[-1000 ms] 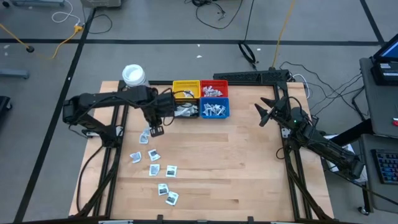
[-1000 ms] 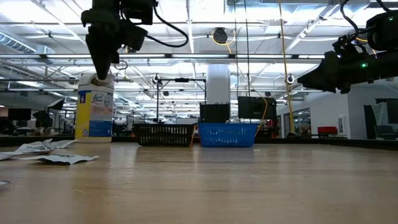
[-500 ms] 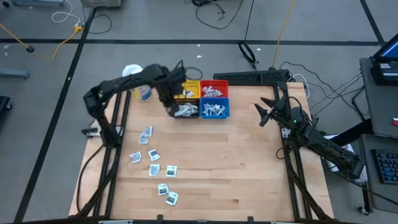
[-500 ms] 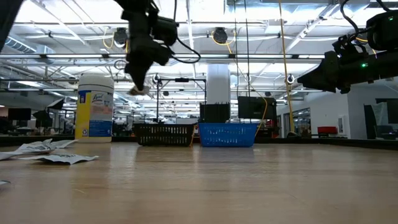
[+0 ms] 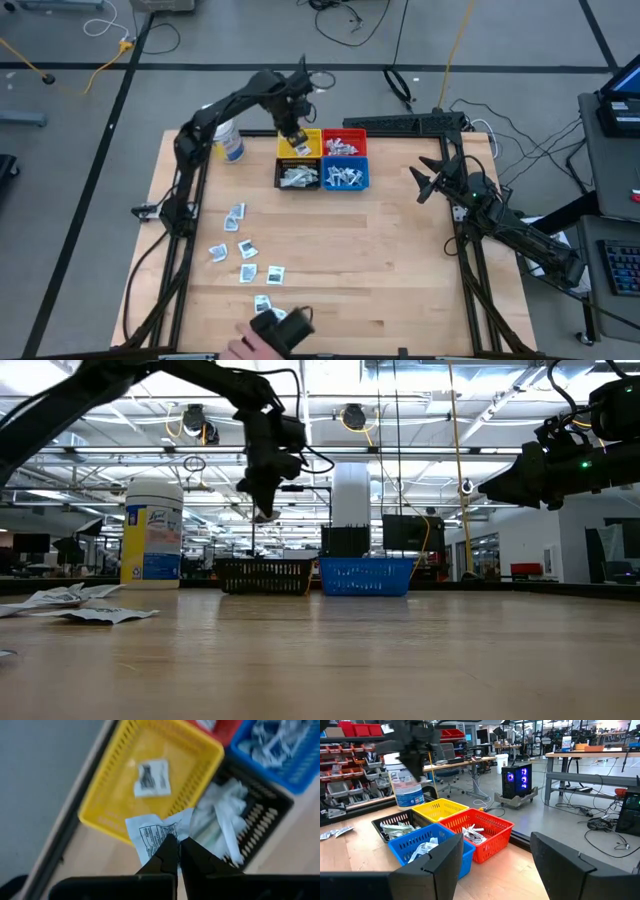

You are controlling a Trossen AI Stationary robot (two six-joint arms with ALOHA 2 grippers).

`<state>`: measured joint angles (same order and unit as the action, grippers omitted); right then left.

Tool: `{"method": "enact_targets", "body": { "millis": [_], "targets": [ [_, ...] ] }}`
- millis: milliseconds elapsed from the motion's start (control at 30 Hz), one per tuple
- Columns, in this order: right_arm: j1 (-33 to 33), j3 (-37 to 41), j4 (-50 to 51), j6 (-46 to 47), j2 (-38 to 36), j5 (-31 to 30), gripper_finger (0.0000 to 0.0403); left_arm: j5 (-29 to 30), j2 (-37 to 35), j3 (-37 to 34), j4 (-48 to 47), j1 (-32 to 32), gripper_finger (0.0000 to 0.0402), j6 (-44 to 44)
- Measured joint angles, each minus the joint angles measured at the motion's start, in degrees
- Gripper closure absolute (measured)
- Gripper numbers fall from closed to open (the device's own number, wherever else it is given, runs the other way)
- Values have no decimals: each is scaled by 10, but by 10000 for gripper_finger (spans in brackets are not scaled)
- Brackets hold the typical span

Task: Pick & Place First Aid Supplies
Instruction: Put the gray towelette pack into the yellow basket

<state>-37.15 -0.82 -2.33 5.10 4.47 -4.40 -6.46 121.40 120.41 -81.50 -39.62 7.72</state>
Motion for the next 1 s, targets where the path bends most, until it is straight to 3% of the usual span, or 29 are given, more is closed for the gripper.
{"method": "enact_targets", "body": {
  "millis": [133, 733, 833, 1000],
  "targets": [
    [0, 0, 0, 0, 0, 0, 175, 0, 34, 42, 8, -6, 396, 1],
    [0, 0, 0, 0, 0, 0, 175, 18, 139, 37, 58, 3, 391, -13],
    [0, 0, 0, 0, 0, 0, 175, 20, 138, 37, 78, 3, 364, -24],
    [0, 0, 0, 0, 0, 0, 174, 12, 138, 37, 86, 3, 286, -22]
  ]
}}
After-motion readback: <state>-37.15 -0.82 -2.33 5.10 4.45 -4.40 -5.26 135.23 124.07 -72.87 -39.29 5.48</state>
